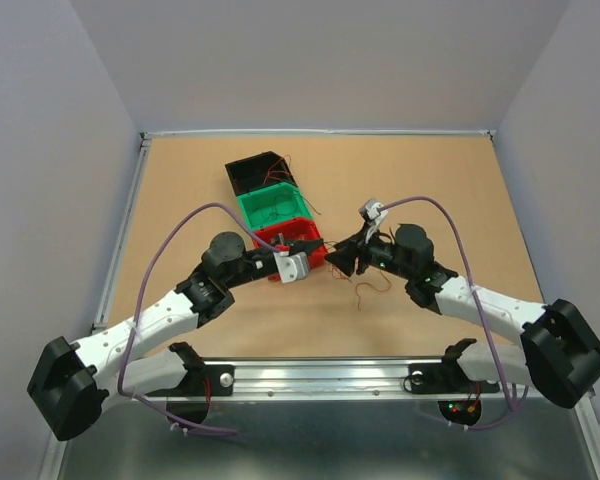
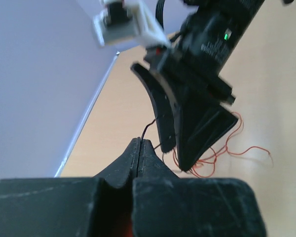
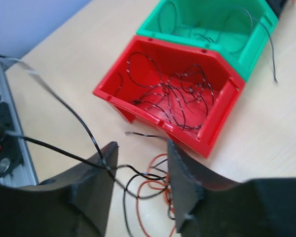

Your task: Untangle the cables

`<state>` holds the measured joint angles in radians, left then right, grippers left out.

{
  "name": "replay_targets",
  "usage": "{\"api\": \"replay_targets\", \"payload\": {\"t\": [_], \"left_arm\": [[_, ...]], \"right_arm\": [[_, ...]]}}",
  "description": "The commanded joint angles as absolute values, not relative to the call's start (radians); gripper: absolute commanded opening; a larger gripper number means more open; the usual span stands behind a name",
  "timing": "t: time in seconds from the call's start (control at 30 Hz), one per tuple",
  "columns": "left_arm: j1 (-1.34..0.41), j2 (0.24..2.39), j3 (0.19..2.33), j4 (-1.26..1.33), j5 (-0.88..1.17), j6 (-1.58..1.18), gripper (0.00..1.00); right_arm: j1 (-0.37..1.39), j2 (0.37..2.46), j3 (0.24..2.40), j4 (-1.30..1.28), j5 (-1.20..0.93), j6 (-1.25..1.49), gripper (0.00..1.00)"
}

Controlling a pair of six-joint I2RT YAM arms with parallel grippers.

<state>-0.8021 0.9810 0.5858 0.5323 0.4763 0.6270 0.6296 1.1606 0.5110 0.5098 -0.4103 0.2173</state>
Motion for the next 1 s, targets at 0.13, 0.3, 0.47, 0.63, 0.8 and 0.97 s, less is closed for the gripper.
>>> {"api": "replay_targets", "payload": {"t": [0.13, 0.3, 0.47, 0.63, 0.8, 0.97], "left_arm": [[-0.798, 0.902, 0.817, 0.503, 0.531, 0.577, 0.00], [-0.796, 0.894, 1.012, 0.393, 0.365, 0.618, 0.00], [-0.761, 0.954, 1.175, 0.373, 0.163, 0.623, 0.00], [-0.609, 1.104, 1.268, 0.362, 0.178, 0.558, 0.00], [-0.468, 1.219, 1.322, 0.365, 0.244, 0.489, 0.00], [-0.439, 1.243, 1.310, 0.330, 0.363, 0.505, 0.00]], "right_arm": [[0.641, 1.224, 0.588, 0.485, 0.048, 0.313, 0.34], [0.539, 1.255, 0.606, 0.387, 0.101, 0.429, 0.35], [0.443, 1.290, 0.598, 0.354, 0.089, 0.520, 0.32], [0.423, 1.287, 0.606, 0.298, 0.231, 0.580, 0.27], [0.419, 1.243, 0.584, 0.281, 0.328, 0.611, 0.32], [0.419, 1.200, 0.577, 0.285, 0.288, 0.592, 0.57]]}}
